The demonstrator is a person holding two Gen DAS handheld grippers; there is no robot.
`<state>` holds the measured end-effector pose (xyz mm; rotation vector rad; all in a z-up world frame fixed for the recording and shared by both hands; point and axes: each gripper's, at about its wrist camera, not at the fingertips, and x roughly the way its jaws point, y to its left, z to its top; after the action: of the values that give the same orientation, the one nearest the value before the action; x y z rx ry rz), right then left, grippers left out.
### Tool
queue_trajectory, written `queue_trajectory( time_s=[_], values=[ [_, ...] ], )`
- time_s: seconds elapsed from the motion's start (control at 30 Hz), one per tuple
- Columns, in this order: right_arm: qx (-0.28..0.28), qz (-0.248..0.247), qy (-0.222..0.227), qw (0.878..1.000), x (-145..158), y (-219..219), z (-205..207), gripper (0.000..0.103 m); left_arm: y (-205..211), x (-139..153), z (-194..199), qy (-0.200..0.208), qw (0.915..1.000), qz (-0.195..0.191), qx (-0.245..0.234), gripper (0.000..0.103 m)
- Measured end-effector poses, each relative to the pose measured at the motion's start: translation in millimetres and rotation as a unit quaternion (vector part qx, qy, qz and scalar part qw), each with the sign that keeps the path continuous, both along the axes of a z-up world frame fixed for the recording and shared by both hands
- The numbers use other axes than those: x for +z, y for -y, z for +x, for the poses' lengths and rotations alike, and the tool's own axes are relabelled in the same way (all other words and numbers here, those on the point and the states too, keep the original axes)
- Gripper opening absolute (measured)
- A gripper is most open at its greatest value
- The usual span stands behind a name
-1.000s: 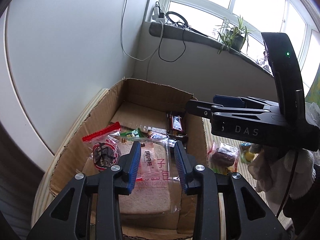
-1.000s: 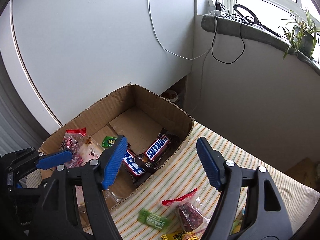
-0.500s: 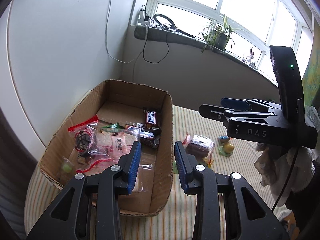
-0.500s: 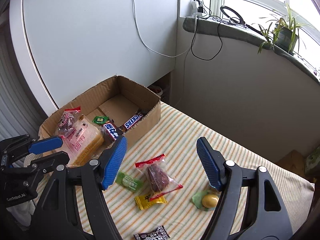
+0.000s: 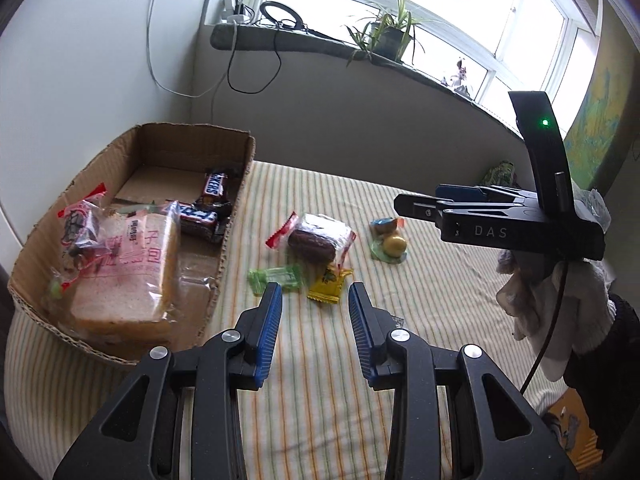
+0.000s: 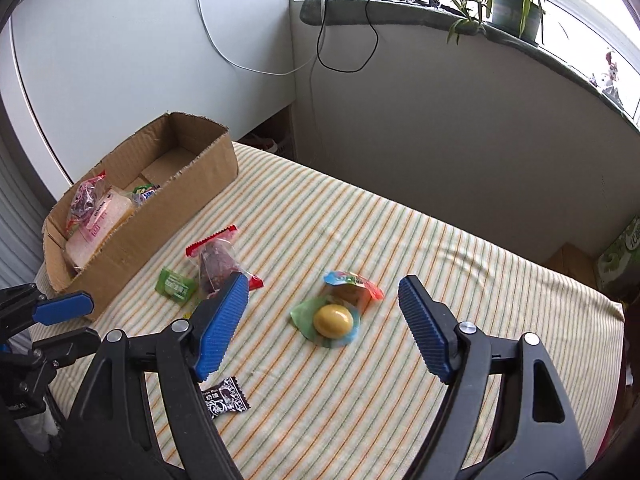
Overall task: Organize snacks
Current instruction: 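Withdraw both tools and reach toward the yellow ball candy and black-wrapped candy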
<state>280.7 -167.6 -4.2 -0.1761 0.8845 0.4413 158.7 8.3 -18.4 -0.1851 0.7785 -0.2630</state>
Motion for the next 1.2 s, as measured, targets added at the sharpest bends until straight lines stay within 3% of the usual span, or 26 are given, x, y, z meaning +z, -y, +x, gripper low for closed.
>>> queue_trajectory(
  time_s=[0.13, 0.37, 0.57, 0.7, 0.87, 0.97, 1.13, 1.2],
  values=[
    [-0.002, 0.000, -0.015, 1.000, -17.9, 8.5, -3.0, 0.080, 20.2, -9.8, -2.6, -0.011, 0.9995, 0.004, -0.028, 0.040],
    [-0.007, -0.004, -0.025, 1.000, -40.0, 16.1, -2.5, 0.080, 50.9, -24.6, -5.4, -0.029, 0.9971, 0.018, -0.068, 0.040],
    [-0.008, -0.001, -0.027, 1.000, -46.4, 22.3, -0.2, 0.064, 69.7, -37.2, -0.2, -0.040, 0.9944, 0.040, -0.089, 0.040],
    [-0.003, -0.006, -0.028, 1.000, -49.6, 21.1, 1.8, 0.047, 76.2, -40.2, 5.7, -0.043, 0.9932, 0.046, -0.098, 0.040],
    [0.008, -0.009, -0.031, 0.999, -53.9, 15.4, 3.9, 0.046, 81.4, -46.0, 8.9, -0.048, 0.9921, 0.051, -0.104, 0.040],
    [0.013, -0.019, -0.033, 0.999, -57.5, 9.8, 5.5, 0.036, 82.7, -48.2, 9.2, -0.050, 0.9918, 0.055, -0.104, 0.040],
    [0.015, -0.020, -0.033, 0.999, -58.7, 4.7, 8.0, 0.036, 81.0, -48.6, 10.8, -0.052, 0.9922, 0.051, -0.101, 0.040],
    [0.015, -0.020, -0.033, 0.999, -58.6, 3.5, 8.9, 0.035, 81.3, -48.5, 9.6, -0.050, 0.9923, 0.054, -0.100, 0.031]
  ],
)
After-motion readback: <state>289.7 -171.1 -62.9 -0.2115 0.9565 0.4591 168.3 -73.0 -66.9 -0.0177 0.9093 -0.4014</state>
